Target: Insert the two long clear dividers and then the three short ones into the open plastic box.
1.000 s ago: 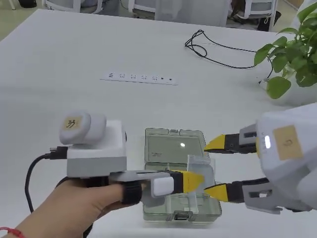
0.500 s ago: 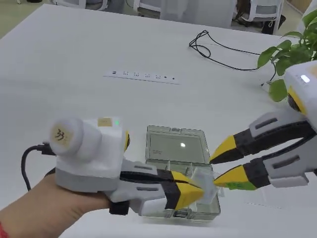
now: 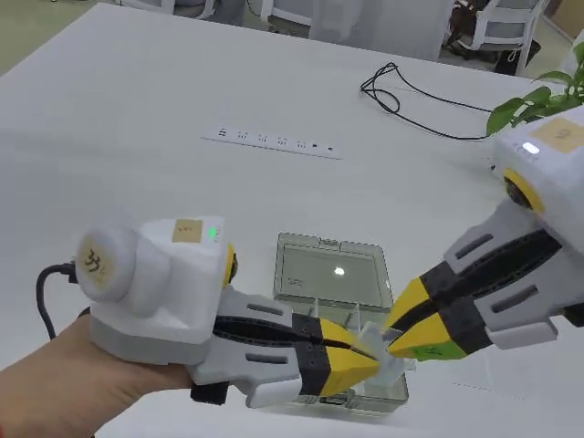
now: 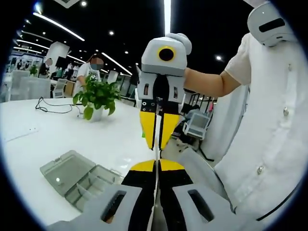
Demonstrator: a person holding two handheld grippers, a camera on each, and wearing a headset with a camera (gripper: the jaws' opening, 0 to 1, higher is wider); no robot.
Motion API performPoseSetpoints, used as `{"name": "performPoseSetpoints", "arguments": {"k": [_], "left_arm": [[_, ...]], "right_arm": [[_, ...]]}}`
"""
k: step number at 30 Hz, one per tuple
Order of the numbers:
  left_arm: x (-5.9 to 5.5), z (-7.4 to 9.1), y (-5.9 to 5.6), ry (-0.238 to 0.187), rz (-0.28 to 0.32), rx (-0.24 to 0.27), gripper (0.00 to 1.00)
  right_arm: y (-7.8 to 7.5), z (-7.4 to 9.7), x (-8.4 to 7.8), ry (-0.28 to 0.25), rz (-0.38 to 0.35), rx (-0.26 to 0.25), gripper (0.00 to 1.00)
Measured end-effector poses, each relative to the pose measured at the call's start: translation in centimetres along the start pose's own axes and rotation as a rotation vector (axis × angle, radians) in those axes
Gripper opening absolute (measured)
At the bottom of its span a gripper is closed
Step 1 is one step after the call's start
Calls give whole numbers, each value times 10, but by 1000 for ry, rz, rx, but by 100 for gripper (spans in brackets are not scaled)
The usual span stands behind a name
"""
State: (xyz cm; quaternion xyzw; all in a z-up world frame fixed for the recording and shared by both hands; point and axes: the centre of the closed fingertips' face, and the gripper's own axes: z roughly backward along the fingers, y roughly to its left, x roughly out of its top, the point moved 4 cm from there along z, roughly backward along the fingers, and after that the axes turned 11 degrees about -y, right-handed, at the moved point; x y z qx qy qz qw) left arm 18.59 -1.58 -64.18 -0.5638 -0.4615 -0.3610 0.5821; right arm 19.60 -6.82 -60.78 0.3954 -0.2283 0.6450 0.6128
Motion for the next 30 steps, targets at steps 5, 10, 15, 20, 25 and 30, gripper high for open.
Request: {"name": "performPoseSetpoints", "arguments": {"k": [5,10,15,20,25,30], "left_arm": [[-1,1,0,1,-8,-1,0],[-2,2,-1,2,-10,-2,0],[-4,4,-1,5,-6,0,0],[-4,5,-1,-3,3,10,0],[-4,6,-2,-9,0,14,0],[-5,8,-1,-18,9,33,0]], "right_arm": [[0,-2,-1,4,-2,15,4],[2,-3,-1,3,-9,27,3],[2,-4,-2,3,-11,36,3],[2,-6,-2,3,-10,34,3],[2,-6,-1,0,-13,34,3],[2,-7,-1,3,-12,32,3]]}}
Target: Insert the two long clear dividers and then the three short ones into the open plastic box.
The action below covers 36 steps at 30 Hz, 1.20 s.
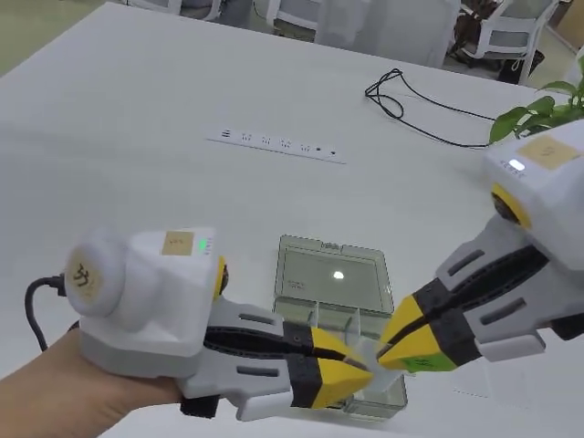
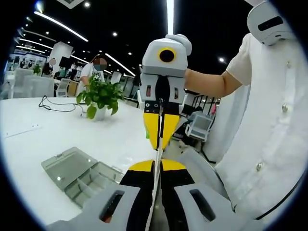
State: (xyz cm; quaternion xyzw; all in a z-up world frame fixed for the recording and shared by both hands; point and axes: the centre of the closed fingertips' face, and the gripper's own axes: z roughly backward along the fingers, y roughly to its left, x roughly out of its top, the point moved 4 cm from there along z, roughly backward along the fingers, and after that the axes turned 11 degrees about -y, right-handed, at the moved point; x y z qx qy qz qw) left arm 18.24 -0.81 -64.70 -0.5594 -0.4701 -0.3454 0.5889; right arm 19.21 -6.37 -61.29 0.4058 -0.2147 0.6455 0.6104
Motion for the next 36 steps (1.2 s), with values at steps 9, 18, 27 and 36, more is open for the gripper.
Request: {"name": "performPoseSetpoints", "arguments": {"k": [9,18,27,36], "left_arm": [[-2,8,5,-7,-10,45,9],[-7,19,14,12,-2,107,25],[-14,33,25,33,-2,197,47],[-18,43,32,63,-12,240,62]], "right_arm": [[-2,0,1,-7,2,-9,3],[-5,1,3,-18,3,-33,3],[-19,3,3,-33,10,-85,3],[-39,-2,0,-41,10,-134,3]]}}
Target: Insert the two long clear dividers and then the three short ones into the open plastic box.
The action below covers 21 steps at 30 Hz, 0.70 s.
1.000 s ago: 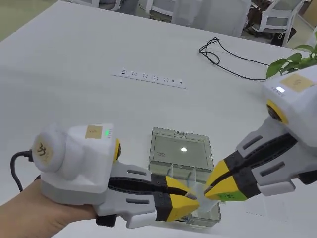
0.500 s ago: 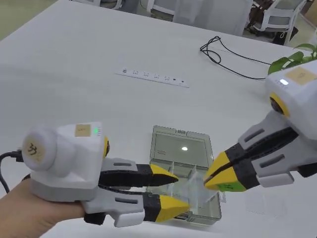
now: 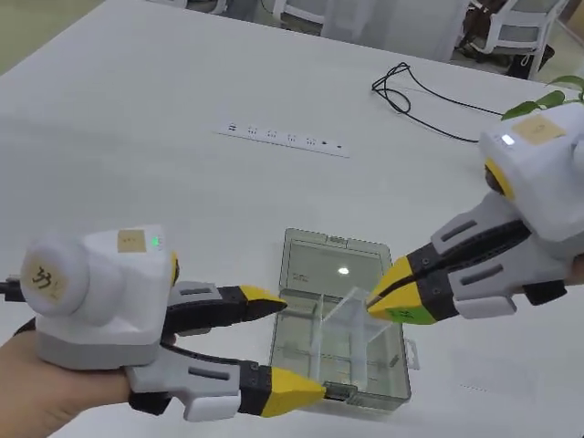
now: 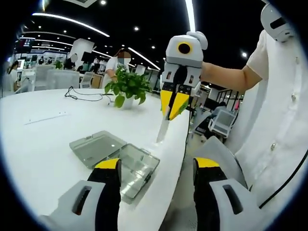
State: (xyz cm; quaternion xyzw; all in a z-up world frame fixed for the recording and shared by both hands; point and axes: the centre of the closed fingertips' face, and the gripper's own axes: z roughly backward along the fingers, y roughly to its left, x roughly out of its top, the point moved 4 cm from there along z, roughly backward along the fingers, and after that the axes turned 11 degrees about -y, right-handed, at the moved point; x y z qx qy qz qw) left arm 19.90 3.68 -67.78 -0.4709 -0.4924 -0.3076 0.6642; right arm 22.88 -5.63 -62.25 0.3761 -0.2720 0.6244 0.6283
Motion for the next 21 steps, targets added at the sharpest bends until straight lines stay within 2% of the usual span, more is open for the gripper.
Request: {"name": "performPoseSetpoints", "arguments": {"k": [11,21], "left_arm": [[-3,6,13,0,-28,36,80],[-15,11,21,34,-34,63,93]], "right_arm": [[-33,-18,-17,-13,-20,-52,3],[-53,-40,-39,-30,-46,-91,3]]}}
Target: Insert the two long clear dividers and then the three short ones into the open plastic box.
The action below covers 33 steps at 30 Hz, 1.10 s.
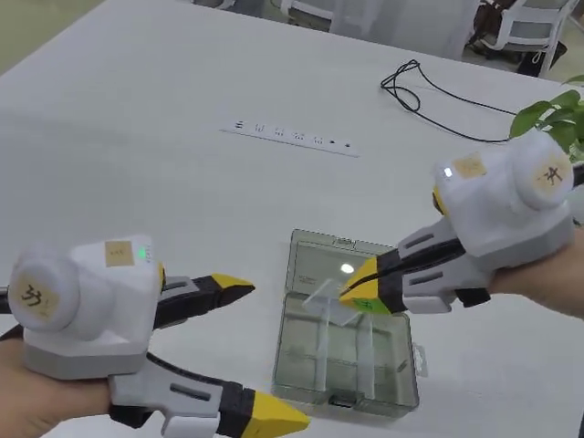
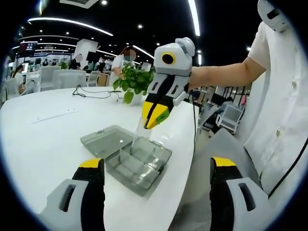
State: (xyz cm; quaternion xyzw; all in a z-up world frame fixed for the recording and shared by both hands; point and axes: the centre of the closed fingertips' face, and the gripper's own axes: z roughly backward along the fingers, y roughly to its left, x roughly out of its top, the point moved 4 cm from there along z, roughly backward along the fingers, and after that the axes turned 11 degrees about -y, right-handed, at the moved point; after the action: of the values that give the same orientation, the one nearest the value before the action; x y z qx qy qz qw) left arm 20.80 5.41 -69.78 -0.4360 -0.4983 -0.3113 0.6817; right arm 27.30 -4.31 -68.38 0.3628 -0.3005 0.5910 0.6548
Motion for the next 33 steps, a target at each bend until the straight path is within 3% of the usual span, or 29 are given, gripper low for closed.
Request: {"name": "performPoseSetpoints", "arguments": {"k": [5,14,24,33], "left_arm": [[-5,1,2,17,10,12,100],[-5,1,4,15,9,16,100],[-6,-1,5,13,14,18,100],[-8,-2,4,11,21,20,100]], "right_arm": [[-6,-11,-14,5,-29,-9,3],[-11,-24,-26,0,-51,-23,3],[-11,-28,-33,7,-59,-16,3],[-9,-33,-34,16,-20,-14,3]]}}
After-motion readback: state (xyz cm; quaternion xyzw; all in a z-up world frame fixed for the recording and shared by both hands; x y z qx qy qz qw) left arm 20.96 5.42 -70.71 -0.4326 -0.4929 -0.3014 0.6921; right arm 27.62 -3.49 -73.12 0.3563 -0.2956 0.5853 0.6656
